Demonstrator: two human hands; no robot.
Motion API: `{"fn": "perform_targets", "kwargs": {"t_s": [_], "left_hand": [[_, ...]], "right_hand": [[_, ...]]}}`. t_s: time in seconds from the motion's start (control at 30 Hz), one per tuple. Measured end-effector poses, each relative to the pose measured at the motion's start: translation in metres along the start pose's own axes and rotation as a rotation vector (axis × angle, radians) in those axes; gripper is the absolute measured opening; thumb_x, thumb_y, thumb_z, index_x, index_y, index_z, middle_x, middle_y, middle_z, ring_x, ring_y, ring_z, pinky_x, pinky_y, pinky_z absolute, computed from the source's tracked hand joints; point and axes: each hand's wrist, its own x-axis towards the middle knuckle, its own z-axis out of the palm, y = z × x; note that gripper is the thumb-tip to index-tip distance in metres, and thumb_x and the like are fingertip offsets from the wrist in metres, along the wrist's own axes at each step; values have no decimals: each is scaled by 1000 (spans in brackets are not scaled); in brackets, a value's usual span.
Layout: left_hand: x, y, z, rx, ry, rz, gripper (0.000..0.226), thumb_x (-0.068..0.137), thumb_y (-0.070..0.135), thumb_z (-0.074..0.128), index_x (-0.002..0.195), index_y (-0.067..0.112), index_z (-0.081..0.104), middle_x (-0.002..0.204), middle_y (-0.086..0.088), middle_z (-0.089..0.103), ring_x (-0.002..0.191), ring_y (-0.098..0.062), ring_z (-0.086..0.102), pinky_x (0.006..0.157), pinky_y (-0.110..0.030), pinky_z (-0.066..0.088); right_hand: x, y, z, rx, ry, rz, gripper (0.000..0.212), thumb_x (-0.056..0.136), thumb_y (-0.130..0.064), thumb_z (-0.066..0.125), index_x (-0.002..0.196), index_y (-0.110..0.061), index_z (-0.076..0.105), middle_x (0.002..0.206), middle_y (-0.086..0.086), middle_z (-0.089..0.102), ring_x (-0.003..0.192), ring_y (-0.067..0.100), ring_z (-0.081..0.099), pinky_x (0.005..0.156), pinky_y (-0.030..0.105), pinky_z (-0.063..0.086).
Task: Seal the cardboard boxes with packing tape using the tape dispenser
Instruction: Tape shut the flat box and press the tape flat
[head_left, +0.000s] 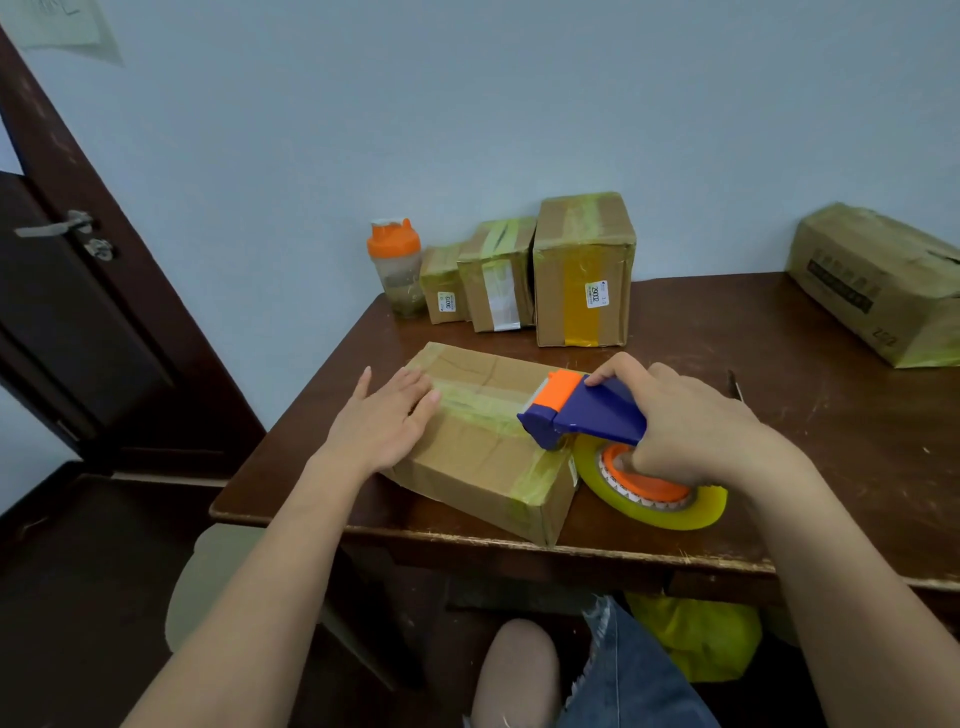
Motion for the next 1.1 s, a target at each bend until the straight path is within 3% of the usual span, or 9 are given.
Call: {"fn": "perform_targets", "kwargs": {"t_s": [0.23, 0.7, 1.1], "left_hand": [[-8, 10, 10, -34, -47, -2, 57, 104, 47, 10, 155, 23, 16, 163, 7, 7, 149, -3, 3, 120, -29, -4], [-19, 38, 11, -58, -39, 104, 53, 106, 41, 15, 155, 23, 22, 163, 9, 11, 148, -3, 5, 118, -28, -6], [-24, 63, 19, -69, -50, 203, 50, 106, 36, 22, 155, 24, 22, 162, 8, 15, 148, -5, 11, 121, -28, 7]], "right_hand": [[1, 2, 2, -2, 17, -12, 79, 75, -32, 78, 131, -46, 24, 113, -5, 41, 95, 15, 49, 83, 37, 54], [5, 4, 3, -6, -1, -9, 80, 74, -34, 79, 129, -47, 23, 113, -5, 39, 95, 15, 49, 83, 38, 54], [6, 5, 5, -6, 14, -14, 79, 74, -35, 79, 129, -48, 23, 113, -4, 42, 95, 16, 50, 83, 39, 55]]}}
